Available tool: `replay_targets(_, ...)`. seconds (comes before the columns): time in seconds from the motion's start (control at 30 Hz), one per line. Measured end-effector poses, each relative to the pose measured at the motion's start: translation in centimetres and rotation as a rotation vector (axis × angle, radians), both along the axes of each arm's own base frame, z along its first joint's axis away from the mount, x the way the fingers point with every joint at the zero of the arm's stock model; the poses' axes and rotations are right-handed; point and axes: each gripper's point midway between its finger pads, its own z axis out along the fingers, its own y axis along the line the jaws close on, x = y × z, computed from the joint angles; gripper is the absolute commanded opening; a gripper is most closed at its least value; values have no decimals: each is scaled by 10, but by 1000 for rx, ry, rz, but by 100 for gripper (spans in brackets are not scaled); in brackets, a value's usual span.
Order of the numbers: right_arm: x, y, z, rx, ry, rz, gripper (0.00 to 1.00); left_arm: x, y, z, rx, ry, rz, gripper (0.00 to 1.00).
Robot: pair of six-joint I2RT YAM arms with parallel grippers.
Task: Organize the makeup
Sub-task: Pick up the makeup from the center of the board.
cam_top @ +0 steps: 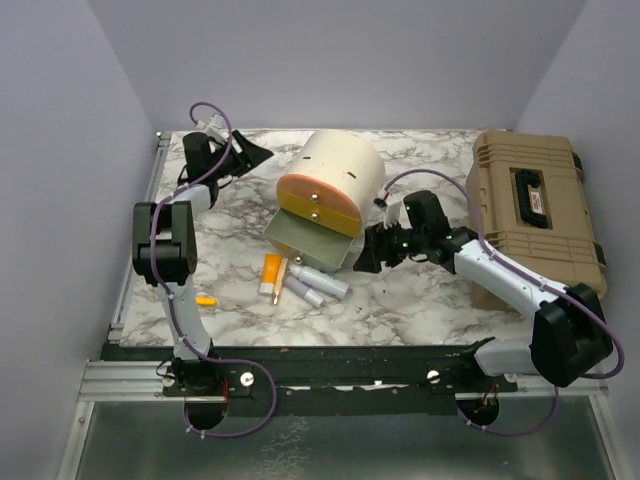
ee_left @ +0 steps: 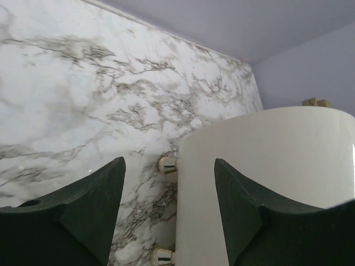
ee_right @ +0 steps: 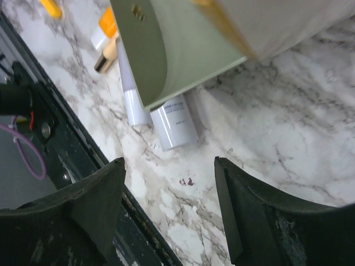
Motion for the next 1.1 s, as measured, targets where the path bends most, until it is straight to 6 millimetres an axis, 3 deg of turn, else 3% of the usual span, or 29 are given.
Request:
replay_targets(0.17,-27,11,-27,-30,6,88,71,-21,48,18,70,0,163,67)
replay_targets(0.37,-44,29,-51,-43,-73,146,76,-87,56,5,144,78,274,68)
replay_targets(0.5,-36,34,-67,-56,-169,138,76,-136,60,-14,170,146,327,68)
replay_targets(0.57,-31,35,-77,-68,-214,141,75,-150,62,-19,173,166,340,68)
replay_targets(0.83,-20,48,-101,-97,-374,229,66,-174,62,-1,178,131,353,68)
replay_targets(1.03,-17,53,-110,-100,-427,262,63,-189,62,-9,186,145,350,68)
replay_targets(1.1,-15,54,-112,-101,-443,268,58,-195,62,-13,188,157,349,68)
